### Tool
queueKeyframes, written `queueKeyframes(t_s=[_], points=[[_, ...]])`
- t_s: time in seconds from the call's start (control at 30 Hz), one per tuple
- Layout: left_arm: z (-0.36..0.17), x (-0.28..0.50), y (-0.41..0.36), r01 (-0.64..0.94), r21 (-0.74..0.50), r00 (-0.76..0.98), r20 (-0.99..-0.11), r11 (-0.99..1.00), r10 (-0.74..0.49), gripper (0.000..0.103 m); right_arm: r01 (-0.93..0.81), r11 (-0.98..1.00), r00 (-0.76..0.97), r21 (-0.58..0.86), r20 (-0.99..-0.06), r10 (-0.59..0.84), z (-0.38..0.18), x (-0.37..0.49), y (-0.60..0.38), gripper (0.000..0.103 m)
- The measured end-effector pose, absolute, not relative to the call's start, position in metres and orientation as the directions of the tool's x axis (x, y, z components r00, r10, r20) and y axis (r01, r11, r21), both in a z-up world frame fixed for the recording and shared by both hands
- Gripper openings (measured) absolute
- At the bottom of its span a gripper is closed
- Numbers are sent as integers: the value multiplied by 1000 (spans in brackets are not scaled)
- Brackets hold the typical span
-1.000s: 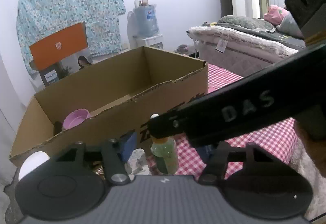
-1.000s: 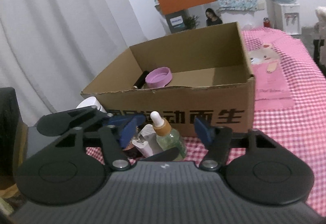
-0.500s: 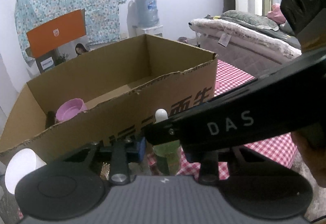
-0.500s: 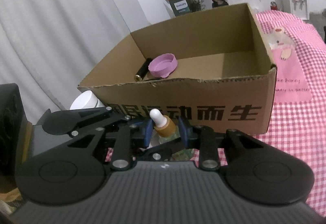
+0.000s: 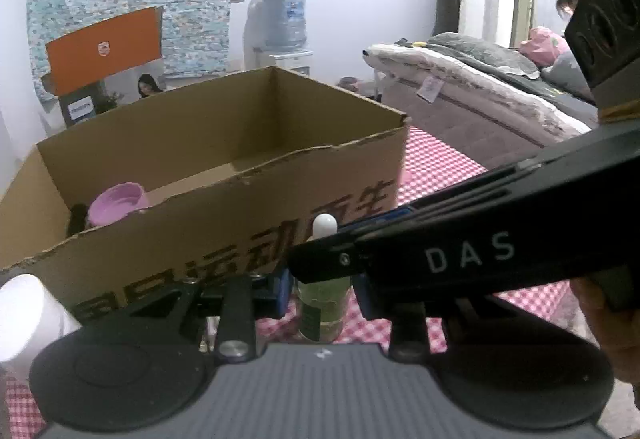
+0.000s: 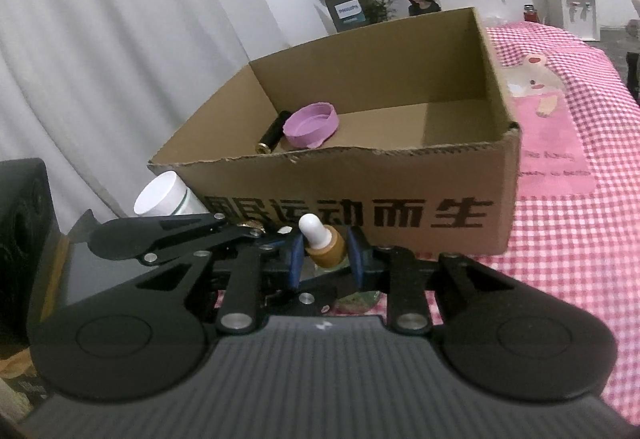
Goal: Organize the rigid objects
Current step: 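Close the right gripper on the dropper bottle's cap, then lift the green dropper bottle with the right gripper toward the box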
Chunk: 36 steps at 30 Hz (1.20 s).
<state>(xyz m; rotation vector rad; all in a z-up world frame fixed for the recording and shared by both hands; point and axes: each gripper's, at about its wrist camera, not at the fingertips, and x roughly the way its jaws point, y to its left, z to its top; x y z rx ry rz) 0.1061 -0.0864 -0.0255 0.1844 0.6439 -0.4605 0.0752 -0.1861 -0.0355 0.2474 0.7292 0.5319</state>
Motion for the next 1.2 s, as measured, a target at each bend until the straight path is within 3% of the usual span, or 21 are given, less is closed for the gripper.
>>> queueKeyframes(t_s=[0.33,1.2], points=[[-24,91,-112,529,21,687,-598,849,-413,33,-315,869,661,382,-569,490,-30,49,-211,22],[-56,89,-118,556,30,662,-621,831,-420,35,-303,877,652,373,-590,476,-38,45,-213,24]])
